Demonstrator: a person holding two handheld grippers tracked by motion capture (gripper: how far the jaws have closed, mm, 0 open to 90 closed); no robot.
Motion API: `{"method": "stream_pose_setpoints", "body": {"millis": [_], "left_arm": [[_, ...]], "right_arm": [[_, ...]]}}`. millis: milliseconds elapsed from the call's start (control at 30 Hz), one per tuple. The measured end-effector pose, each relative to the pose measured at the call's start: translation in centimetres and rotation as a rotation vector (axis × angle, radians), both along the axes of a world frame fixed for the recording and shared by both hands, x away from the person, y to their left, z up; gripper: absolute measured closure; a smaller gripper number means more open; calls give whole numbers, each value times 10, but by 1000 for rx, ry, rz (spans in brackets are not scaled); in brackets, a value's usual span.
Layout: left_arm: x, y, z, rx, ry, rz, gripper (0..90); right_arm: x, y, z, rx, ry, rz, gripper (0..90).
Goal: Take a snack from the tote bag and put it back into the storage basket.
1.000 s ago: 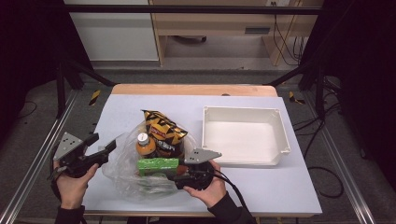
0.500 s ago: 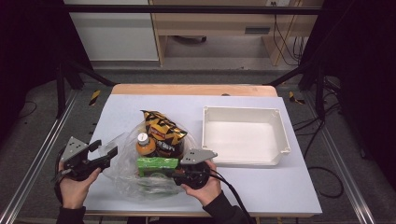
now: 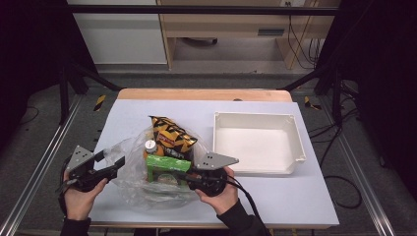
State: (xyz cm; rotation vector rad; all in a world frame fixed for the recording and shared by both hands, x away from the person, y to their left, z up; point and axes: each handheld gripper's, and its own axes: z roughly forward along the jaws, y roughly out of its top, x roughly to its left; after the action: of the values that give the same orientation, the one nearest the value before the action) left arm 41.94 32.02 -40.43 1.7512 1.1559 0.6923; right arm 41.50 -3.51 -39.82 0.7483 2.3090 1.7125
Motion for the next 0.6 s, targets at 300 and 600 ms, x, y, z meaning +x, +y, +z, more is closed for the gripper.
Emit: {"method": "stream_pose_setpoints", "body": {"millis": [300, 600], "left_arm": [[-1, -3, 0, 8, 5, -11, 295], [-1, -3, -1, 5, 9, -14, 283]], "right_arm": [[-1, -5, 20, 22, -62, -31, 755], [-2, -10, 41, 60, -112, -50, 754]]}}
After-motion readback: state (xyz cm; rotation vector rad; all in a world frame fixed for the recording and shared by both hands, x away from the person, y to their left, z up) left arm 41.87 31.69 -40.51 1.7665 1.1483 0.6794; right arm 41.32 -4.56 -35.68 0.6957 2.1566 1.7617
